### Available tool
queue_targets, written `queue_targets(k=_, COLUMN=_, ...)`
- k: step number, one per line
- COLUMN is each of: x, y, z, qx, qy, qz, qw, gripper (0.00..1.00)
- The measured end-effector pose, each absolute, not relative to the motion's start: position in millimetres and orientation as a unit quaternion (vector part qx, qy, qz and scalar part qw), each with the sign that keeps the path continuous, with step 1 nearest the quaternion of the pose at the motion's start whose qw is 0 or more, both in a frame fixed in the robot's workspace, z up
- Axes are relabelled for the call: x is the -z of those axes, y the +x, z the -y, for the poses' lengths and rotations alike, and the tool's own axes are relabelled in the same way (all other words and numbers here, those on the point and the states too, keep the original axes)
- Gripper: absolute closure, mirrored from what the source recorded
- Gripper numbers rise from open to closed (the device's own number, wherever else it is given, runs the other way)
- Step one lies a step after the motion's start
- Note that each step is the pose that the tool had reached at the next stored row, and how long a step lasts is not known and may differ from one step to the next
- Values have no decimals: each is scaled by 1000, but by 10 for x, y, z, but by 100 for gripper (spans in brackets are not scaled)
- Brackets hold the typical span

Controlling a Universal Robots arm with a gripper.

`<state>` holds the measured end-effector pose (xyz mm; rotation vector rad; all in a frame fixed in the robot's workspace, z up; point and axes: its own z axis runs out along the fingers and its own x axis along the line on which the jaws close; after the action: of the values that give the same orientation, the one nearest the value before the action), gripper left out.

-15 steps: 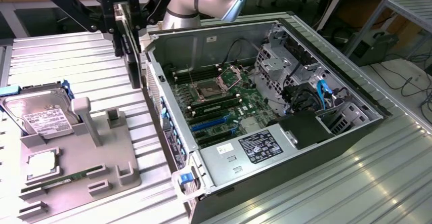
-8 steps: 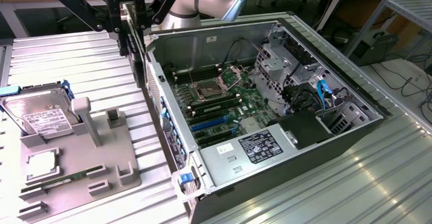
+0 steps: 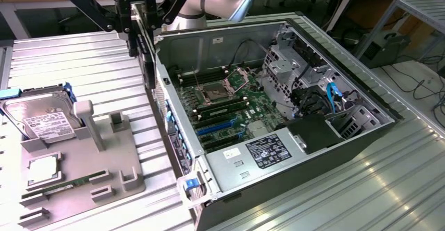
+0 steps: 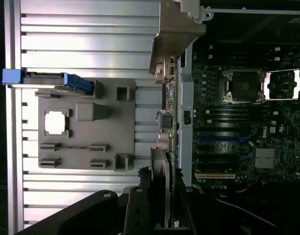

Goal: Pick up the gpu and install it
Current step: 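Pick up the gpu and move the gpu toward the slot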

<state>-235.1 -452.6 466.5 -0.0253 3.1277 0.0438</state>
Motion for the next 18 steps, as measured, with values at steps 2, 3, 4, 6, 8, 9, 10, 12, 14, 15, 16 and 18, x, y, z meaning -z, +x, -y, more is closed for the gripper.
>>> queue_targets(k=2, x=-4665, y=-2318, z=4526, qx=-14, qy=-8, qz=-1000, qw=7, gripper=73)
queue_targets(k=3, x=-4665, y=-2302, z=4526, qx=-14, qy=-8, qz=-1000, qw=7, gripper=73)
queue_targets(k=4, x=-4665, y=-2288, z=4526, qx=-14, qy=-8, qz=-1000, qw=7, gripper=73)
queue_targets(k=6, x=-4664, y=-2254, z=4526, qx=-14, qy=-8, qz=-1000, qw=7, gripper=73)
queue_targets(k=8, x=-4665, y=-2214, z=4526, qx=-14, qy=-8, qz=-1000, qw=7, gripper=73)
queue_targets(k=9, x=-4665, y=-2201, z=4526, qx=-14, qy=-8, qz=-1000, qw=7, gripper=73)
queue_targets(k=10, x=-4665, y=-2189, z=4526, qx=-14, qy=-8, qz=-1000, qw=7, gripper=73)
queue_targets(k=12, x=-4665, y=-2157, z=4526, qx=-14, qy=-8, qz=-1000, qw=7, gripper=73)
queue_targets(k=14, x=-4665, y=-2128, z=4526, qx=-14, qy=-8, qz=-1000, qw=7, gripper=73)
queue_targets(k=15, x=-4665, y=-2114, z=4526, qx=-14, qy=-8, qz=-1000, qw=7, gripper=73)
queue_targets(k=16, x=-4665, y=-2100, z=4526, qx=-14, qy=-8, qz=-1000, qw=7, gripper=73)
queue_targets(k=18, x=-4665, y=-2070, z=4526, qx=-14, qy=-8, qz=-1000, qw=7, gripper=73)
